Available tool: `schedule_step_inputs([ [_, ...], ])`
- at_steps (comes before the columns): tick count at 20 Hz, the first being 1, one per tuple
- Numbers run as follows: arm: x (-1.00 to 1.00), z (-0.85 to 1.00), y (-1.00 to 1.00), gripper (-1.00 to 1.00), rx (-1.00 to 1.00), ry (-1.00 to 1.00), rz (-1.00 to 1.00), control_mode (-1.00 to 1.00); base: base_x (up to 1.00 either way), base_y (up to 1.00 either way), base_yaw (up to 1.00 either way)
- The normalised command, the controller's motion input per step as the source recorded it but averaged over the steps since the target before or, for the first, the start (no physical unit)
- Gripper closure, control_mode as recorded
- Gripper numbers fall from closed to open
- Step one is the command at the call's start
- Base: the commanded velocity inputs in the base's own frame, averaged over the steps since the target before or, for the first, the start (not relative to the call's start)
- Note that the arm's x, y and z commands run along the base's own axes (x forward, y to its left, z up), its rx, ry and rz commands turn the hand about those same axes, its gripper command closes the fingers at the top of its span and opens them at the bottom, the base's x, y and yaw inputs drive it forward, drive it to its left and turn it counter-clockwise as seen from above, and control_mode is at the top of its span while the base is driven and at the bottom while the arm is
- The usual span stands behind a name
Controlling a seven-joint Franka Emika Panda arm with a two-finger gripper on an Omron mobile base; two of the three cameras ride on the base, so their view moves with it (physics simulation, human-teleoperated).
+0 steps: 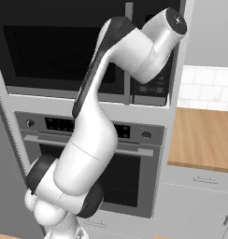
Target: Open the microwave, place the bowl with waffle inside the microwave, then close the microwave door and turn it on.
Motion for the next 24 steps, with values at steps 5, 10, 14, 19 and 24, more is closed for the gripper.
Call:
schedule_step_inputs([
  [5,1.00,-0.98,0.10,1.00,0.61,-0.20,-0.13,-1.00,0.00,0.00,0.00],
  [10,0.99,-0.69,-0.27,1.00,0.49,-0.01,-0.17,-1.00,0.00,0.00,0.00],
  [14,0.64,-0.64,-0.49,1.00,0.33,0.00,-0.40,-1.00,0.00,0.00,0.00],
  [19,0.02,-0.24,-1.00,1.00,0.24,0.01,-0.41,-1.00,0.00,0.00,0.00],
  [24,0.10,-0.66,-0.57,1.00,0.11,0.11,-0.20,-1.00,0.00,0.00,0.00],
])
